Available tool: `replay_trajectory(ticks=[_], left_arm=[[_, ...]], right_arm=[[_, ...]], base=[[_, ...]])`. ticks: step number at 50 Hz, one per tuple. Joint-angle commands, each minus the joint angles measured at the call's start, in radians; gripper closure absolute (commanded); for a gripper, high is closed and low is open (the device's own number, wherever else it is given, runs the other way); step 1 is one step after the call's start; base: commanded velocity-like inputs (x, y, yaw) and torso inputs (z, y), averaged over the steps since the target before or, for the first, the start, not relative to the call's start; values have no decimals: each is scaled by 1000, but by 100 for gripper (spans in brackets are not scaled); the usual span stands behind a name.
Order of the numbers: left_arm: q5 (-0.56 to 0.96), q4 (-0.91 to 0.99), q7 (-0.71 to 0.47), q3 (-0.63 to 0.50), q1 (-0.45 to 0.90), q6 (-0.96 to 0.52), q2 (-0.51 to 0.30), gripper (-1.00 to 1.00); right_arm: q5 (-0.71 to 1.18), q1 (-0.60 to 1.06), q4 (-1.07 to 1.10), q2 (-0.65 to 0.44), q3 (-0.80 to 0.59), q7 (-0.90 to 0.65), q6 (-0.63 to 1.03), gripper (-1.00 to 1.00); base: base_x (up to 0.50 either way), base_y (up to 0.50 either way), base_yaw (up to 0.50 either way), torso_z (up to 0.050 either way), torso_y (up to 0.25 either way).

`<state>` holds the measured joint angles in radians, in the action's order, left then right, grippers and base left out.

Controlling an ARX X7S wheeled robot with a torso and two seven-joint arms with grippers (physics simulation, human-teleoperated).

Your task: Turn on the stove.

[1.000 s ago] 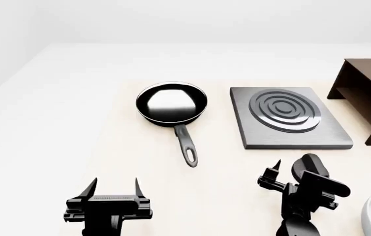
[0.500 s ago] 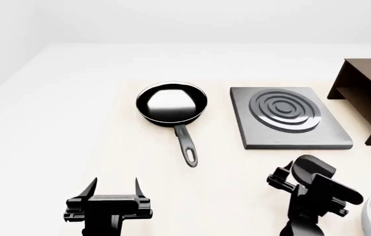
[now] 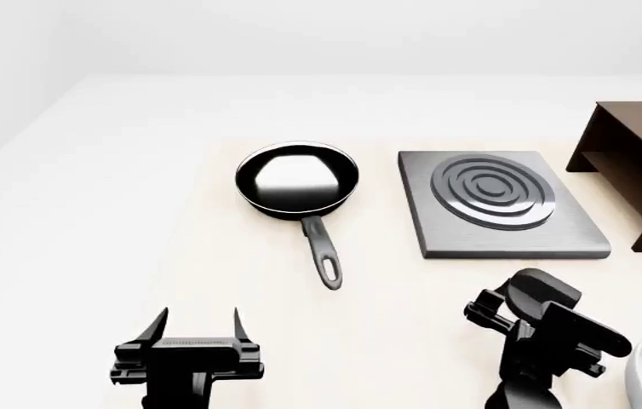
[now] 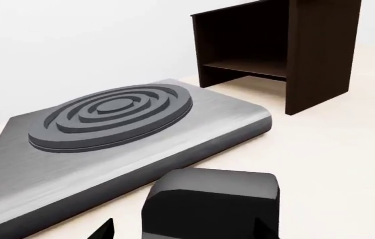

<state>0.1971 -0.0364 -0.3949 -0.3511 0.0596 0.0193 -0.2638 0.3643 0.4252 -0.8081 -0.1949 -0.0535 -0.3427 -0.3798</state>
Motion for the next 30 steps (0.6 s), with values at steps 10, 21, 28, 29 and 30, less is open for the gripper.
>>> replay_trajectory(ticks=[10, 21, 28, 29, 30], left_arm=[[9, -2, 22, 12, -2, 17, 8, -100], [11, 12, 14, 7, -7, 9, 3, -100], [15, 12, 14, 6, -6, 10, 1, -100], [16, 15, 13, 5, -7, 9, 1, -100], [16, 17, 13, 5, -7, 8, 0, -100]], right_arm=[[-19, 12, -28, 18, 2, 25, -16, -100], [-26, -15, 38, 18, -22, 27, 12, -100], [-61, -116, 286, 12, -106, 35, 104, -100], [-70, -138, 338, 10, -124, 36, 117, -100], [-82, -160, 388, 5, -138, 31, 129, -100]], base=[[0, 0, 0, 0, 0], [0, 0, 0, 0, 0], [0, 0, 0, 0, 0], [0, 0, 0, 0, 0], [0, 0, 0, 0, 0]])
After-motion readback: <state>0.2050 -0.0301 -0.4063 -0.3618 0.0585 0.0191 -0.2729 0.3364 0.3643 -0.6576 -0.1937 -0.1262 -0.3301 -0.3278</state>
